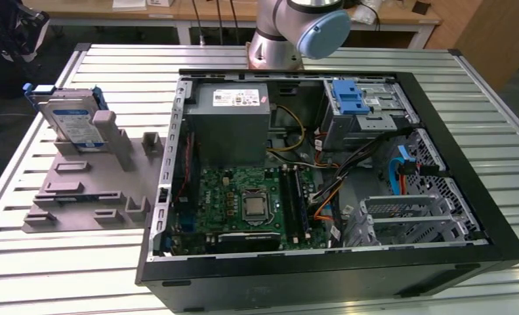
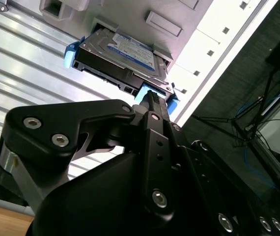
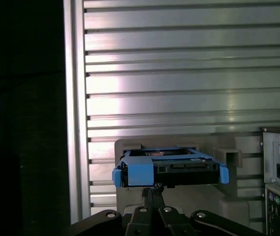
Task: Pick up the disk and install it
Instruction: 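Pick up the disk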
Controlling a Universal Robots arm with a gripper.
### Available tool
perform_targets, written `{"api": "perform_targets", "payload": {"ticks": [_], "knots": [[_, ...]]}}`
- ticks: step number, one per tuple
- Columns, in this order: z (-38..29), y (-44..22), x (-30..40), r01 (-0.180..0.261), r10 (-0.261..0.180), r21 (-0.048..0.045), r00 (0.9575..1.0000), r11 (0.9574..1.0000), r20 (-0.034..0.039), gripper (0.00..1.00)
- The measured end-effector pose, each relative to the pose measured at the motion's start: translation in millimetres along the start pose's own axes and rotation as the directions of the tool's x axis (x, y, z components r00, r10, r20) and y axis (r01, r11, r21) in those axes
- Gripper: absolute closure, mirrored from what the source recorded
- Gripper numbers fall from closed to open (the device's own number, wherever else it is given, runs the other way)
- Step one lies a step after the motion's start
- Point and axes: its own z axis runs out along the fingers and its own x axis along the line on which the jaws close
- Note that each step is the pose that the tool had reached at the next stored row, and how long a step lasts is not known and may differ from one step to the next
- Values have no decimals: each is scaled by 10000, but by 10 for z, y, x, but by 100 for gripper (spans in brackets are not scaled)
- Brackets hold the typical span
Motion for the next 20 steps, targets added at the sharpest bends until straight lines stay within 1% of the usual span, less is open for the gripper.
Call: {"api": "perform_targets", "payload": {"ticks": [20], "knots": [[1,0,0,101,-101,0,9999,9999,-2,89]]}}
